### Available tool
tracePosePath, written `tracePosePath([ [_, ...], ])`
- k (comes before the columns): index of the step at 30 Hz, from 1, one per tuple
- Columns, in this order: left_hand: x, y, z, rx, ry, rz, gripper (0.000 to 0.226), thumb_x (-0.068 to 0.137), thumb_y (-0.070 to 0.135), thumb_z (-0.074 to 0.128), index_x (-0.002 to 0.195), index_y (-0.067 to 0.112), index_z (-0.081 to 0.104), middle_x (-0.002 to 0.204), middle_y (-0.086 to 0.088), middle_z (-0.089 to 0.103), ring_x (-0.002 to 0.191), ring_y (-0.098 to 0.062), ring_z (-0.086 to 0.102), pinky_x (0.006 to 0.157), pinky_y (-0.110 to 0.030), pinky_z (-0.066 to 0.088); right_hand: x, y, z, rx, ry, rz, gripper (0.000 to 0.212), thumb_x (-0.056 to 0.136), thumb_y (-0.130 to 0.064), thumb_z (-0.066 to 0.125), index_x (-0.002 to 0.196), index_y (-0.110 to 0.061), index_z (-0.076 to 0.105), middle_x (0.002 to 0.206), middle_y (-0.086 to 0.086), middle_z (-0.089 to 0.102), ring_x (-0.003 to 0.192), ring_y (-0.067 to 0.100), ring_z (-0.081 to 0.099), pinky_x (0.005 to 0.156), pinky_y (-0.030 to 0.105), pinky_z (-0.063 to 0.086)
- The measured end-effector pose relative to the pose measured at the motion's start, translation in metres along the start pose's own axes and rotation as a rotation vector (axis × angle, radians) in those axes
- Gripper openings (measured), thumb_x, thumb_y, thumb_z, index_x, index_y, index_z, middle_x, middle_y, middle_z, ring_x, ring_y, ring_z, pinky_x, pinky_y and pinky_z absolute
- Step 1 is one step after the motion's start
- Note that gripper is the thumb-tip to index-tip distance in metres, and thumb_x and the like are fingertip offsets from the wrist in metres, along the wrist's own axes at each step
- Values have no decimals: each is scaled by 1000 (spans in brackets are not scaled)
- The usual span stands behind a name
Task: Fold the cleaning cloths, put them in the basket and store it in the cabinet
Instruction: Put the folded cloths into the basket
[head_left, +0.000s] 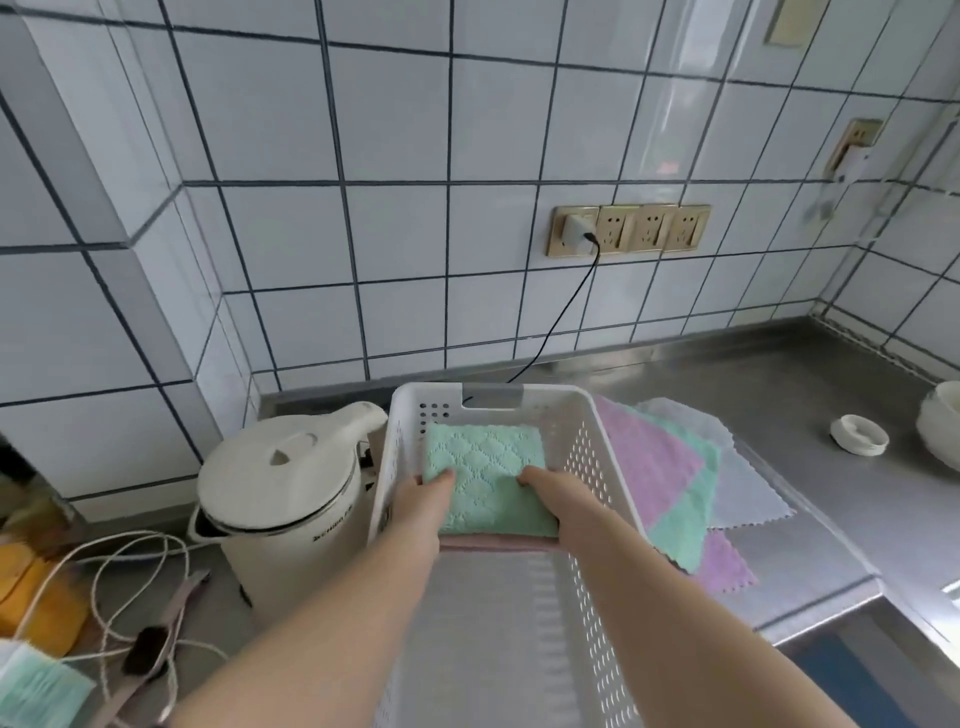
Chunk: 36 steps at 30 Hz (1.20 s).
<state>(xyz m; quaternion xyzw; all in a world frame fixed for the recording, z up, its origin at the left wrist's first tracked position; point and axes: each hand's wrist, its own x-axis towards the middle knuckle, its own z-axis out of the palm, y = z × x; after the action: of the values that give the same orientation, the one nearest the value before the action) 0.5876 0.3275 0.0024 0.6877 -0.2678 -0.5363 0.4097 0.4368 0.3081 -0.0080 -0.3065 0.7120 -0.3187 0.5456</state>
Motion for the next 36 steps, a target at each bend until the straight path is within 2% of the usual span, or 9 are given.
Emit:
tracePosePath([
  [4,18,-13,10,-163,47,-65,36,89,26,61,120,9,56,105,-3,53,96,-21,47,84,-28,33,30,16,13,48,-26,73,25,83,-23,61,105,-11,59,102,9,66,94,27,62,81,33,51],
  [7,27,-22,18,-325,164,-110,17,87,21,61,102,15,55,99,0,55,92,-20,51,86,-29,41,48,30,22,120,-47,117,20,84,-22,64,101,-11,61,97,7,66,85,24,62,68,30,51],
  [13,25,-46,30,-647,424,-325,65,72,36,78,124,4,54,121,-6,58,111,-28,57,97,-41,47,64,49,33,154,-65,124,31,80,-19,62,110,-19,59,104,8,66,95,30,63,87,49,54],
  [15,23,-58,31,-710,439,-388,67,73,35,77,125,3,50,116,-3,54,112,-27,56,93,-34,45,68,56,36,143,-80,130,35,80,-17,61,114,-18,58,106,9,67,95,29,64,87,47,54],
  [22,31,-77,36,-643,490,-480,70,72,38,78,125,3,49,124,-12,56,108,-28,57,96,-39,47,74,69,42,157,-96,133,31,83,-16,57,114,-21,55,106,7,65,92,26,63,73,34,54],
  [25,32,-80,36,-581,524,-479,69,76,37,74,128,0,47,131,-14,52,116,-29,52,96,-36,41,76,72,43,32,-76,61,40,82,-22,57,122,-18,54,108,4,64,96,24,62,79,36,54],
  [28,33,-76,36,-525,507,-500,64,81,36,70,129,0,47,132,-14,50,118,-29,50,97,-35,39,74,73,42,-141,-18,-28,46,83,-31,56,127,-20,52,110,-1,62,99,20,59,88,37,51],
  [32,31,-63,35,-500,319,-480,52,77,42,70,117,12,57,117,-7,59,102,-26,59,94,-38,48,69,74,42,-363,8,-109,48,89,-41,51,131,-20,46,105,-3,54,94,18,52,80,31,46],
  [36,10,-62,32,-438,239,-538,25,84,31,61,102,16,51,104,-5,53,79,-18,50,73,-30,48,64,71,44,-460,15,-106,54,90,-48,49,133,-16,42,115,3,56,97,21,53,81,34,49],
])
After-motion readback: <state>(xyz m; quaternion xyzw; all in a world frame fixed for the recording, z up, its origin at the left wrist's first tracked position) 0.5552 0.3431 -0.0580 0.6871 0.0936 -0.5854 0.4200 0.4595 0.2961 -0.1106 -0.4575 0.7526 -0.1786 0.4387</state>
